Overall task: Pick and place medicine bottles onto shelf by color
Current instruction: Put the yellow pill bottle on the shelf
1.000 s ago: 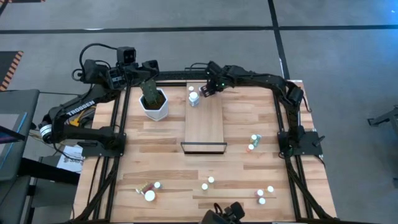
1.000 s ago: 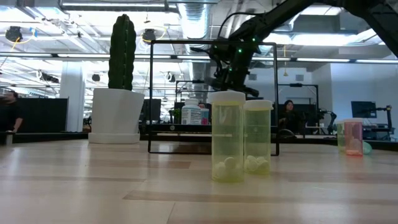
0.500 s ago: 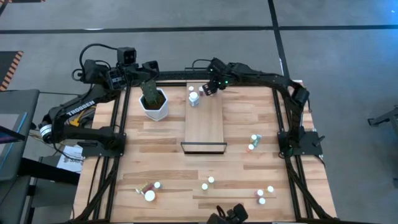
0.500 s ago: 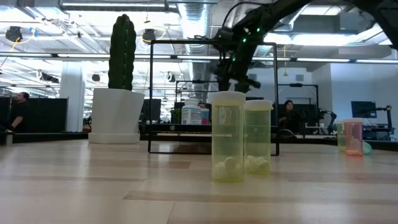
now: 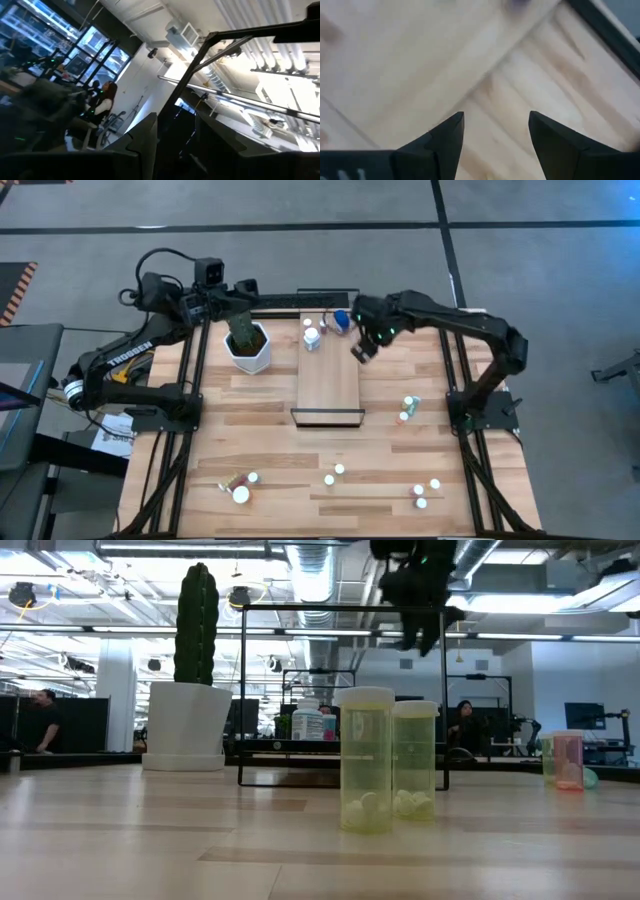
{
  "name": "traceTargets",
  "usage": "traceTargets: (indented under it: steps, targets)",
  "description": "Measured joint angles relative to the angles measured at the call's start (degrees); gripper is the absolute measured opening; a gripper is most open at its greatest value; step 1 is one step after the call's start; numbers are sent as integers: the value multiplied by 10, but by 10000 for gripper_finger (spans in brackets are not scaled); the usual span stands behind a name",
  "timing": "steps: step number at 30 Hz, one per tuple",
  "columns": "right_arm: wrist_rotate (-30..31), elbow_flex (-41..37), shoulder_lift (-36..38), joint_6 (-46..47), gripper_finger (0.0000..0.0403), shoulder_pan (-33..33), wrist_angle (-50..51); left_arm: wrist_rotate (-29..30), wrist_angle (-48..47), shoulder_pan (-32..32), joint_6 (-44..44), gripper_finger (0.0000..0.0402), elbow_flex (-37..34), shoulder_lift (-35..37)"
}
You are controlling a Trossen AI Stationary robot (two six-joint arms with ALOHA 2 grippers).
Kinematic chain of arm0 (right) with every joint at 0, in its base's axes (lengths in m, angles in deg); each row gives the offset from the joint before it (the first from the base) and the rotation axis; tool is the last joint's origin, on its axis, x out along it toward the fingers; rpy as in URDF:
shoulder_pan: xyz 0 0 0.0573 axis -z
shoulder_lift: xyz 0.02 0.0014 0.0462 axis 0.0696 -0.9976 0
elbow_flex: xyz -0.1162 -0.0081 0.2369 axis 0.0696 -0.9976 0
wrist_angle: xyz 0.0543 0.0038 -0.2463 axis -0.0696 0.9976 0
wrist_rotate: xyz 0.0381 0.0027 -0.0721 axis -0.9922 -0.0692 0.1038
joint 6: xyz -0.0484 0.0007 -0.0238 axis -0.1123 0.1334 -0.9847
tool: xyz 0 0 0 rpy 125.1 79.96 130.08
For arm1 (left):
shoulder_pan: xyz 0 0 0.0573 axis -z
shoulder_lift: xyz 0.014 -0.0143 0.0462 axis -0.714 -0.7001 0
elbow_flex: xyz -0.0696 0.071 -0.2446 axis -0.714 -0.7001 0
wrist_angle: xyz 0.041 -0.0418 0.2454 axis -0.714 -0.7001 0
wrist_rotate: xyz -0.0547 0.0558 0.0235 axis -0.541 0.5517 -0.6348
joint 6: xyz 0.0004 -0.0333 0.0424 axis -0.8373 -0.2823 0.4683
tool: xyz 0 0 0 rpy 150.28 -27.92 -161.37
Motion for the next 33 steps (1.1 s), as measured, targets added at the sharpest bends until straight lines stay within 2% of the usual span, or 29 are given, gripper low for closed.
traceTargets:
  steps: [4,9,14,19,26,33]
  targets:
    - [34,-33,15,15,238,-54,65,6,-25,0,27,120,0,0]
    - [20,-152,51,84,230,-95,78,10,-28,0,33,120,0,0]
    - [-25,-285,98,161,221,-110,33,24,-29,0,33,120,0,0]
    - [-73,-373,147,199,214,-113,-45,56,-31,0,33,120,0,0]
    - [-73,-419,183,216,216,-112,-63,120,-37,17,48,120,0,0]
    - [-72,-437,187,201,216,-112,-115,177,-37,51,66,120,0,0]
